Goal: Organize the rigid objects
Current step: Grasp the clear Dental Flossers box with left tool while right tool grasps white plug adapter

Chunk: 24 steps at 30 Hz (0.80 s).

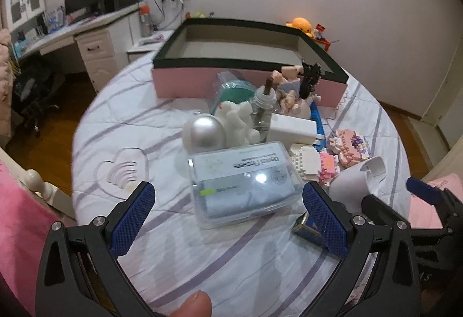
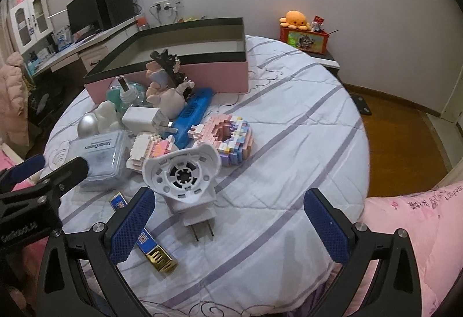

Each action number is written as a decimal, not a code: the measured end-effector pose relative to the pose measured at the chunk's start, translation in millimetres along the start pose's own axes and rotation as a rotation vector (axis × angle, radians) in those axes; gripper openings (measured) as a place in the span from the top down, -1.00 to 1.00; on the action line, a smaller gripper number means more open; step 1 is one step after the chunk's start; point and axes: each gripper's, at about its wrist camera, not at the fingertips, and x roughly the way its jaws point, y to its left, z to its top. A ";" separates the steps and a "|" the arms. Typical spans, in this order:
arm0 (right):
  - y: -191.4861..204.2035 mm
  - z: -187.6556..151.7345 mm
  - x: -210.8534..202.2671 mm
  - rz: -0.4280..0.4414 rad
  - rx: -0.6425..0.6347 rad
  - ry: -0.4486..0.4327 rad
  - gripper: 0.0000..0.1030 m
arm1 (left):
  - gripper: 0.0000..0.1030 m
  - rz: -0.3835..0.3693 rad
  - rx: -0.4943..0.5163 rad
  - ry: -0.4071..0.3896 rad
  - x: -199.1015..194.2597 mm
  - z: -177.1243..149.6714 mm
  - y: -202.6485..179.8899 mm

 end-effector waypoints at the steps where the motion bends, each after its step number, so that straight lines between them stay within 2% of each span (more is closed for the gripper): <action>1: 0.1 -0.3 0.5 0.008 -0.009 0.000 -1.00 | -1.00 -0.022 -0.002 0.010 3.9 0.2 -0.5; 6: 6.7 -0.4 8.9 0.019 -0.071 0.003 -1.00 | -1.00 -0.034 0.000 0.063 28.9 -1.2 -6.9; 14: 18.3 1.6 20.9 0.041 -0.074 -0.015 -0.99 | -1.00 -0.019 -0.028 0.023 32.1 -3.3 6.6; 16: 19.1 1.7 25.9 0.043 -0.065 -0.010 -0.87 | -1.00 -0.021 -0.032 0.013 31.8 -5.0 10.2; 18: 18.0 1.3 30.9 0.047 -0.039 -0.003 -0.83 | -1.00 -0.018 -0.028 0.006 33.4 -4.1 11.9; 21: 17.4 -0.6 34.9 0.051 -0.023 0.002 -0.51 | -1.00 0.009 -0.017 0.006 37.2 -1.7 8.9; 24: 19.8 -2.2 36.3 0.036 -0.031 -0.001 -0.47 | -1.00 0.062 -0.013 0.040 51.0 -0.5 7.0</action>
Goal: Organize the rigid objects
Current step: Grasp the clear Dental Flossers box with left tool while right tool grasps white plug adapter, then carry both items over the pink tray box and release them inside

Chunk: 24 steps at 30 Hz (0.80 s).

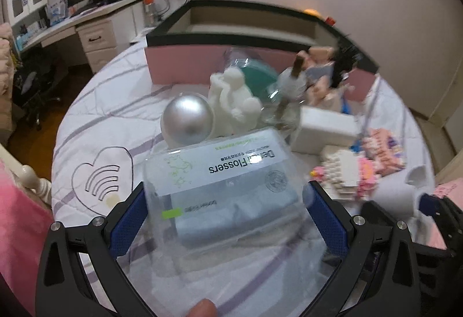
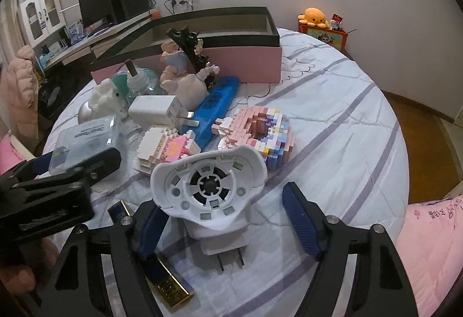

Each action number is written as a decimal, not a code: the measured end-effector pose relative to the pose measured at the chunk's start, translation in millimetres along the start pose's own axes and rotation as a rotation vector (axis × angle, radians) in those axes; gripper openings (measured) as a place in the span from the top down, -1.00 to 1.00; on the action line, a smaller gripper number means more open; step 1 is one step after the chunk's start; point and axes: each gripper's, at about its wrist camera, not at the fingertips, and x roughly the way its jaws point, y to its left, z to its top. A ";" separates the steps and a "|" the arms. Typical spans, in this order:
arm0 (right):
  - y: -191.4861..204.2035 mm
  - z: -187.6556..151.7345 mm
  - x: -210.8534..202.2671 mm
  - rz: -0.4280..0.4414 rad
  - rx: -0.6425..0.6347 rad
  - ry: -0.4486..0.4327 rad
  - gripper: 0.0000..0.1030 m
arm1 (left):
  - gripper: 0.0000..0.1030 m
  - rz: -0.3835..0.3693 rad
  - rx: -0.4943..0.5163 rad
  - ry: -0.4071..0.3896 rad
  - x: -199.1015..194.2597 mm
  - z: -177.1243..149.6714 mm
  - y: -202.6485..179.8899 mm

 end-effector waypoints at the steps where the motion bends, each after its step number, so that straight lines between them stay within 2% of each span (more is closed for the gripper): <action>1: 0.2 -0.3 -0.1 0.002 0.002 -0.003 -0.45 | -1.00 0.011 0.003 0.007 3.5 -0.3 -0.9; 2: -0.1 -0.3 -0.4 0.005 0.006 -0.005 -0.43 | -1.00 0.014 0.004 0.003 3.6 -0.2 -0.8; 4: -0.3 0.1 -2.3 0.018 0.009 -0.009 -0.18 | -1.00 0.004 -0.006 -0.001 1.8 -0.9 1.8; 6: -1.3 0.4 -4.1 0.024 0.012 -0.015 -0.03 | -0.99 -0.022 -0.021 -0.001 -0.3 -1.8 7.0; 15: -5.4 -0.6 -16.9 0.037 0.027 -0.028 -0.03 | -0.99 -0.036 -0.030 0.003 -14.8 -8.1 27.0; 24: 0.3 8.8 -44.3 0.067 0.022 -0.059 -0.03 | -0.99 -0.018 -0.011 -0.058 -48.5 -3.2 37.5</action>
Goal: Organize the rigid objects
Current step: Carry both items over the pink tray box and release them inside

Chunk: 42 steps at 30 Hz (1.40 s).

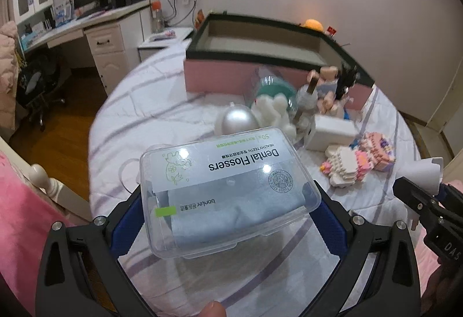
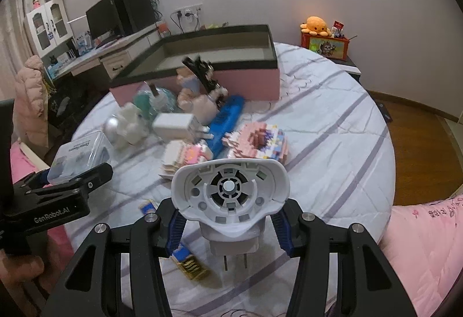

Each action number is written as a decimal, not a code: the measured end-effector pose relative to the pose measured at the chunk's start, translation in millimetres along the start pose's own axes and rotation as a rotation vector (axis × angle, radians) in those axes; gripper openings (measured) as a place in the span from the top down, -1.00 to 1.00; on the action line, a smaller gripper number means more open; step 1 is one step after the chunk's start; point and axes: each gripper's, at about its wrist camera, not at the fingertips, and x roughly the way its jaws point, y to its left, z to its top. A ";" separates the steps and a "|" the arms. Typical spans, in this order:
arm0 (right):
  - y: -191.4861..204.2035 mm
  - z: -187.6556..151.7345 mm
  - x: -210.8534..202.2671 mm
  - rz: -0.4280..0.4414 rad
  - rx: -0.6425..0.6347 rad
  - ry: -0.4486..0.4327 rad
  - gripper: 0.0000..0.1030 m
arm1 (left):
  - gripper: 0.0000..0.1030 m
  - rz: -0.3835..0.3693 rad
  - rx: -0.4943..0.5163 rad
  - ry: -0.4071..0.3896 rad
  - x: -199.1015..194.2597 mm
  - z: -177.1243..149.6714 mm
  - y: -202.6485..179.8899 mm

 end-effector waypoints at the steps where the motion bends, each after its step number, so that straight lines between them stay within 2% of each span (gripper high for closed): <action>1: 1.2 1.7 -2.8 0.007 -0.003 -0.007 -0.03 | -0.99 -0.001 0.004 -0.012 -5.0 3.1 0.4; 6: 13.9 30.3 -14.6 0.051 -0.042 -0.055 -0.03 | -0.99 -0.007 0.026 -0.093 -25.7 31.1 3.3; 10: 24.1 70.6 -15.0 0.065 -0.086 -0.105 -0.03 | -0.99 -0.003 0.027 -0.160 -31.2 66.3 6.3; 13: 26.2 99.6 -6.9 0.068 -0.101 -0.125 -0.03 | -0.99 0.000 0.034 -0.202 -27.9 98.2 7.2; 17: 23.9 143.9 19.0 0.088 -0.102 -0.117 -0.03 | -0.99 -0.011 0.036 -0.211 -5.9 138.6 5.0; 23: 9.4 190.2 86.8 0.092 -0.069 -0.019 -0.03 | -0.99 -0.013 0.058 -0.139 57.1 179.9 -7.3; 29: -9.6 200.3 156.5 0.075 -0.034 0.099 -0.03 | -0.99 -0.008 0.085 -0.032 122.7 194.1 -18.4; 33: -13.0 196.1 179.2 0.066 -0.038 0.151 -0.03 | -1.00 0.013 0.115 0.007 144.5 195.5 -22.8; 38: -12.4 189.8 183.3 0.061 -0.054 0.176 -0.07 | -1.00 0.056 0.128 0.047 153.9 189.3 -21.7; 41: -15.7 188.9 180.0 0.037 -0.040 0.177 -0.36 | -1.00 0.026 0.117 0.053 148.5 187.7 -16.3; 42: -18.2 189.0 178.9 0.024 -0.028 0.176 -0.59 | -1.00 0.017 0.117 0.052 145.6 187.5 -15.2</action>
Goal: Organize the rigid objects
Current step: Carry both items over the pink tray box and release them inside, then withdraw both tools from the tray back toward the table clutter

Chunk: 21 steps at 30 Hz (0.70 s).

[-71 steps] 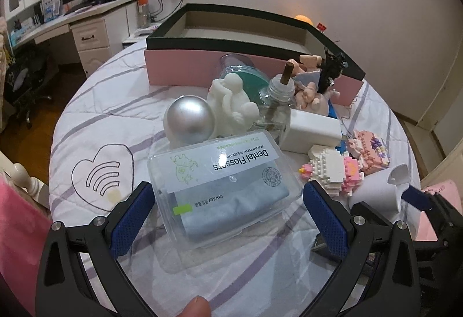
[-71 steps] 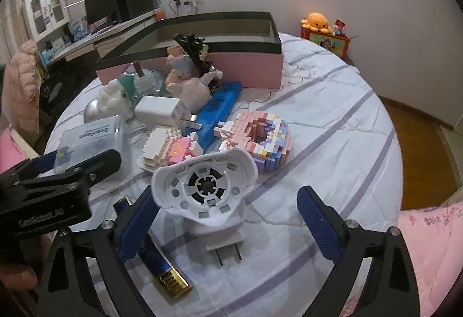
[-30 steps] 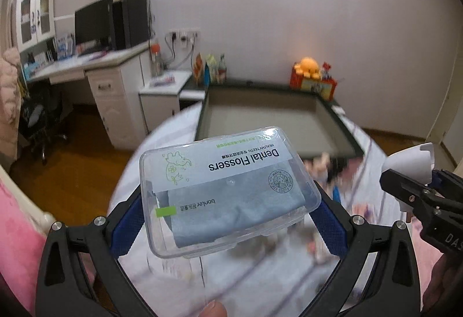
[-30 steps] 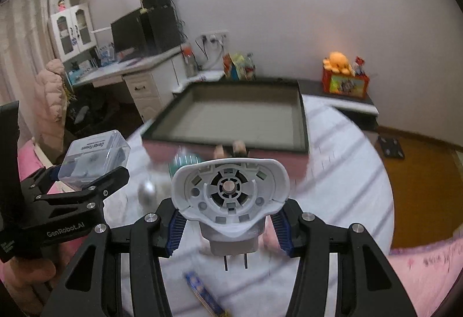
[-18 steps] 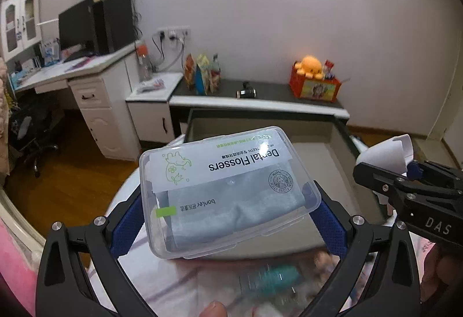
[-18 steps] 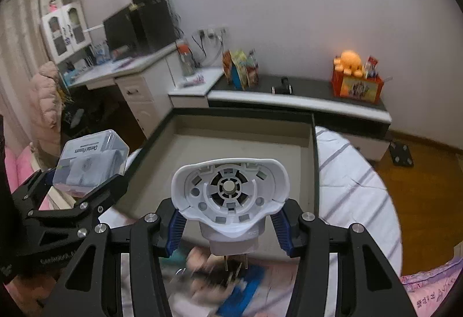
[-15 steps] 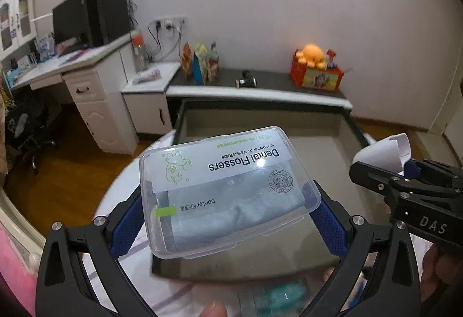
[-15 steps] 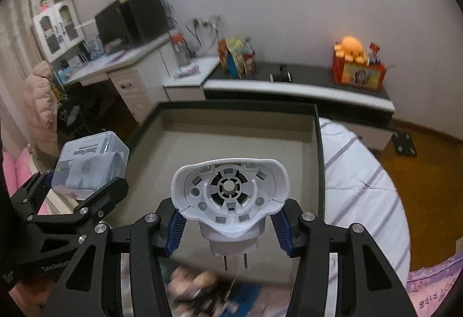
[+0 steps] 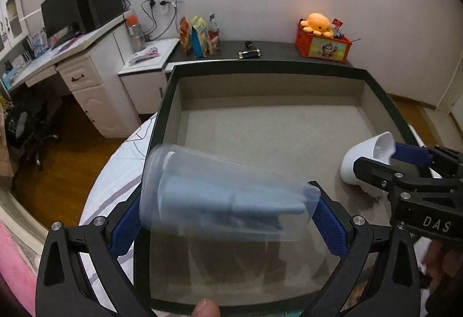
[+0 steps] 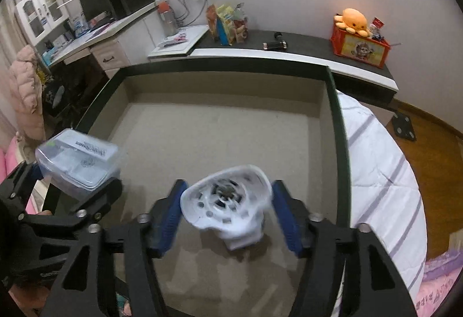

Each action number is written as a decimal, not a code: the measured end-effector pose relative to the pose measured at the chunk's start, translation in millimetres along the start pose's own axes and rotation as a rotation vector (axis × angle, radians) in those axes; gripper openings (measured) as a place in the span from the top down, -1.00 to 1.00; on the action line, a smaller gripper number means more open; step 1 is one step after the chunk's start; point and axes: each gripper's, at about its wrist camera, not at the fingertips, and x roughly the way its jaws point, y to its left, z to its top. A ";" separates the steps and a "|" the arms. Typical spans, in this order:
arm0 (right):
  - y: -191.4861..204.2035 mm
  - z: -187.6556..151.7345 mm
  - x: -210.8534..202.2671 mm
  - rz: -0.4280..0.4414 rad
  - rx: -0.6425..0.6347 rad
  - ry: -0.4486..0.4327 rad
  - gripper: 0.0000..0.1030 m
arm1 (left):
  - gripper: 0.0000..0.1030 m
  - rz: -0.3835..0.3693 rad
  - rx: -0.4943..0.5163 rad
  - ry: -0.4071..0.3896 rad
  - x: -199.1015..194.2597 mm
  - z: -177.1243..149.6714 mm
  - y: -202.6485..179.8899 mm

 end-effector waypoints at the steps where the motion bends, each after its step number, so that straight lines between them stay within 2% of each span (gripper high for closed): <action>1: -3.5 -0.3 -2.7 0.012 0.014 -0.007 -0.63 | -1.00 0.000 0.007 -0.005 -3.7 0.2 -0.7; 5: -4.4 -5.1 -18.7 0.041 0.049 -0.027 -0.71 | -1.00 0.058 0.039 -0.061 -27.0 -1.4 -4.0; 7: -5.0 -7.1 -32.7 0.034 0.065 -0.062 -1.00 | -1.00 0.044 0.013 -0.099 -45.3 -2.9 1.6; 13: -2.2 -19.4 -85.7 0.048 0.108 -0.165 -1.00 | -1.00 0.053 -0.041 -0.203 -105.0 -17.9 19.6; 21: 20.5 -57.9 -155.1 0.061 0.091 -0.276 -1.00 | -1.00 0.069 -0.060 -0.269 -170.5 -54.8 25.6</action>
